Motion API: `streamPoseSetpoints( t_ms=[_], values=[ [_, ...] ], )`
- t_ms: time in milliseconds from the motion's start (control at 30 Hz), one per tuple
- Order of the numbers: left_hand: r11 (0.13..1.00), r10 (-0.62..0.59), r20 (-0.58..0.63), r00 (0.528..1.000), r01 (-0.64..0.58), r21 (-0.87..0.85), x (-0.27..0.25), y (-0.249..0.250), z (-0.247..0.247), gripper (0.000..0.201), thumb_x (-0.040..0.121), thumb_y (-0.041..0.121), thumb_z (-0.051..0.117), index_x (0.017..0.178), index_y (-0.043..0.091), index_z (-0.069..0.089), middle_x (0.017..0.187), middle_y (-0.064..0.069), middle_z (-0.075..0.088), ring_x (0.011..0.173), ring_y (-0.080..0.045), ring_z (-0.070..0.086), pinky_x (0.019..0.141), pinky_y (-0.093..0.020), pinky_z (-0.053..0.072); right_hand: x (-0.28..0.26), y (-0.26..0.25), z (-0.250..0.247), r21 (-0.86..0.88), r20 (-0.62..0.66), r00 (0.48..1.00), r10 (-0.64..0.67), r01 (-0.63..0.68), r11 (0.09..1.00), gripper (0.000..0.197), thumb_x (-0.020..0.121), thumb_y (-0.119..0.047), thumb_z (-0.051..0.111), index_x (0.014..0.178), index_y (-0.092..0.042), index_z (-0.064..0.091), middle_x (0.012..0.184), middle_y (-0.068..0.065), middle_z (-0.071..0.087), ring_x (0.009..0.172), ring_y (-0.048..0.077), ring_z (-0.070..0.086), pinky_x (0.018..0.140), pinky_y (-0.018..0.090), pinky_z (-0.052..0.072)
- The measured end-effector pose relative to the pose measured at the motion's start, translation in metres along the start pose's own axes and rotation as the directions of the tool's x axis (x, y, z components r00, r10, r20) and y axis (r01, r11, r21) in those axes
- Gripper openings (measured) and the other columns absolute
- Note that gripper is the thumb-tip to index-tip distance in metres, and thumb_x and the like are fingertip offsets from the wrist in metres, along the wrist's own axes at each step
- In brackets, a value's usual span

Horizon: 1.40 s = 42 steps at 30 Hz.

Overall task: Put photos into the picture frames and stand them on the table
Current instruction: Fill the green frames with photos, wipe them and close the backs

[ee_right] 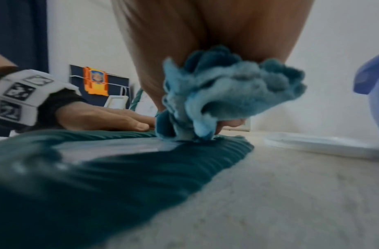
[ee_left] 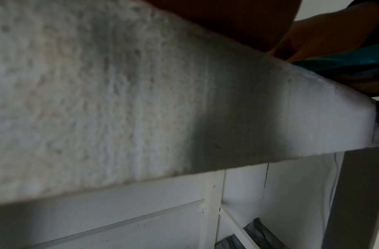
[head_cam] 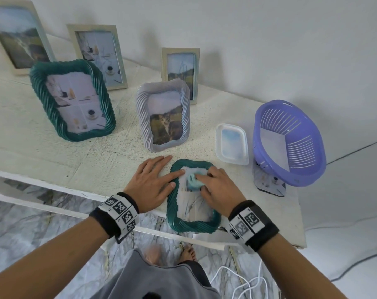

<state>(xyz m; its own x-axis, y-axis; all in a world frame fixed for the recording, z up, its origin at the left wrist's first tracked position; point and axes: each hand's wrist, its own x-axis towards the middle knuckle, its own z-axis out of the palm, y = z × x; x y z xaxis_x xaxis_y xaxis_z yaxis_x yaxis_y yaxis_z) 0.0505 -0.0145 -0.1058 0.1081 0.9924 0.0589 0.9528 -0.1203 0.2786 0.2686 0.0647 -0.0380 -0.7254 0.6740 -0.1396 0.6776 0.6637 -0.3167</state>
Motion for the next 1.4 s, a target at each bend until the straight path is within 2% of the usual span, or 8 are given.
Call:
streamPoseSetpoints(
  t_ms=[100,300,600,700,800,1033,1267,1400],
  values=[
    [1.000,-0.005,-0.003,1.000,0.005,0.002,0.000,0.000,0.000,0.048,0.100,0.053,0.023,0.147,0.049,0.033,0.159,-0.004,0.029,0.144,-0.027,0.027,0.116,-0.047,0.023,0.000,-0.010,0.004,0.004,-0.004,0.998,0.067,-0.067,0.998,0.038,0.093,-0.017,0.047,0.131,-0.017,0.054,0.111,0.005,0.044,0.096,0.019,0.039,0.087,0.031,0.044],
    [1.000,-0.008,-0.005,1.000,0.008,0.002,0.001,0.000,0.000,0.048,0.100,0.054,0.022,0.146,0.051,0.033,0.160,-0.002,0.027,0.145,-0.026,0.025,0.117,-0.046,0.021,-0.048,-0.023,0.014,0.091,0.074,0.970,-0.233,0.226,0.970,0.034,0.086,-0.019,0.046,0.114,-0.019,0.064,0.092,0.002,0.047,0.080,0.018,0.045,0.072,0.024,0.042],
    [1.000,-0.006,-0.002,1.000,0.006,0.006,0.001,0.002,0.000,0.049,0.099,0.054,0.022,0.146,0.049,0.036,0.158,-0.004,0.031,0.144,-0.028,0.028,0.118,-0.048,0.018,-0.005,-0.005,0.002,-0.060,-0.014,0.987,0.158,-0.158,0.986,0.041,0.095,-0.018,0.044,0.136,-0.014,0.048,0.115,0.009,0.045,0.101,0.024,0.043,0.081,0.029,0.041],
    [1.000,-0.013,-0.006,1.000,0.014,0.009,0.000,0.002,0.000,0.049,0.099,0.055,0.020,0.146,0.050,0.035,0.159,-0.004,0.029,0.145,-0.027,0.026,0.119,-0.046,0.015,-0.034,-0.022,0.014,0.023,0.018,1.000,0.002,-0.003,1.000,0.036,0.093,-0.018,0.047,0.127,-0.013,0.056,0.112,0.005,0.049,0.094,0.017,0.044,0.083,0.025,0.046],
    [1.000,-0.013,0.000,1.000,0.013,0.007,0.000,0.002,0.000,0.049,0.099,0.055,0.019,0.146,0.050,0.035,0.159,-0.004,0.028,0.146,-0.027,0.025,0.119,-0.047,0.013,-0.060,-0.024,0.016,0.048,0.055,0.987,-0.152,0.149,0.988,0.032,0.085,-0.017,0.047,0.113,-0.014,0.062,0.093,0.004,0.050,0.078,0.016,0.045,0.069,0.026,0.047],
    [1.000,-0.008,0.004,1.000,0.008,0.007,0.001,0.000,0.000,0.049,0.099,0.055,0.019,0.146,0.051,0.033,0.160,-0.003,0.026,0.146,-0.026,0.022,0.120,-0.046,0.011,-0.002,-0.002,0.000,-0.033,-0.008,0.996,0.089,-0.089,0.995,0.038,0.094,-0.014,0.045,0.131,-0.014,0.053,0.110,0.010,0.045,0.096,0.024,0.044,0.081,0.028,0.037],
    [1.000,-0.018,0.010,1.000,0.018,0.004,0.000,0.002,-0.001,0.049,0.099,0.055,0.019,0.146,0.052,0.031,0.161,-0.002,0.024,0.147,-0.026,0.020,0.120,-0.047,0.012,-0.044,-0.014,0.006,0.102,0.121,0.955,-0.271,0.260,0.960,0.033,0.085,-0.015,0.048,0.112,-0.015,0.066,0.090,0.003,0.046,0.079,0.018,0.043,0.071,0.025,0.040],
    [1.000,-0.014,0.008,1.000,0.014,0.000,0.001,0.001,-0.001,0.049,0.099,0.055,0.020,0.146,0.052,0.032,0.160,-0.002,0.024,0.147,-0.026,0.021,0.120,-0.046,0.010,-0.036,0.007,-0.005,-0.025,0.117,0.978,-0.173,0.177,0.984,0.032,0.088,-0.015,0.054,0.118,-0.016,0.064,0.093,-0.002,0.042,0.082,0.016,0.040,0.073,0.027,0.046]
  ],
)
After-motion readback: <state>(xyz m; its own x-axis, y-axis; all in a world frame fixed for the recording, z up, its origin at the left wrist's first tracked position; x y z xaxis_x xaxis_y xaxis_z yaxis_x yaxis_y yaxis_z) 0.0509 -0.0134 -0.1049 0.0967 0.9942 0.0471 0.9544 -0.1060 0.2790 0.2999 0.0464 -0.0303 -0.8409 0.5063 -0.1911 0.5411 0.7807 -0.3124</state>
